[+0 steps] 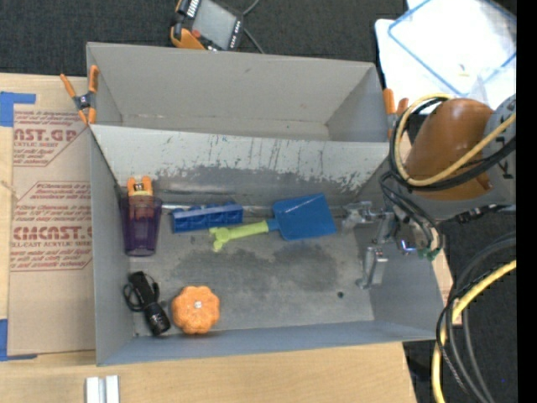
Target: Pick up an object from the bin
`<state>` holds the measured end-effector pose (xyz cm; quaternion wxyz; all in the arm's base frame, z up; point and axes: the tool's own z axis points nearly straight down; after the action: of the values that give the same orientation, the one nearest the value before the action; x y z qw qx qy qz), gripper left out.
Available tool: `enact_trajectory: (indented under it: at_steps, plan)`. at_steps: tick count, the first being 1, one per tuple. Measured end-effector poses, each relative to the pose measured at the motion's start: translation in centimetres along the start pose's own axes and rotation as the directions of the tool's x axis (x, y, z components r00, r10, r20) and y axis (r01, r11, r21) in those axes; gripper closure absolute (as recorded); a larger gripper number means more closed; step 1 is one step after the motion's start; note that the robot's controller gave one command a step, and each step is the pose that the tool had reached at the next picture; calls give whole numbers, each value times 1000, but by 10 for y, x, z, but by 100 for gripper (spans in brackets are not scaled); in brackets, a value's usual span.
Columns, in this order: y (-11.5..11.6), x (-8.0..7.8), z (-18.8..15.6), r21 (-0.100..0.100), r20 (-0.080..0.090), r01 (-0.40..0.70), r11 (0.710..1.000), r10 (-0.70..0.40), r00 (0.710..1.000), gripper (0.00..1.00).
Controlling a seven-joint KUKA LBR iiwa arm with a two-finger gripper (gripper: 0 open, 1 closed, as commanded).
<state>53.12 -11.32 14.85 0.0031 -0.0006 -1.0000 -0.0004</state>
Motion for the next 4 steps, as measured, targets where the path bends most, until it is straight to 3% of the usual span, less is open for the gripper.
enact_trajectory:
  at_steps: [1,2,3,4]
  plan:
    - [0,-2,-4,1,8,2,1000,-2,1000,0]
    - [49,-62,79,-2,6,-138,990,138,990,0]
    - [58,-59,35,0,14,-161,987,161,987,0]
    - [69,-56,49,-2,4,-278,961,278,961,0]
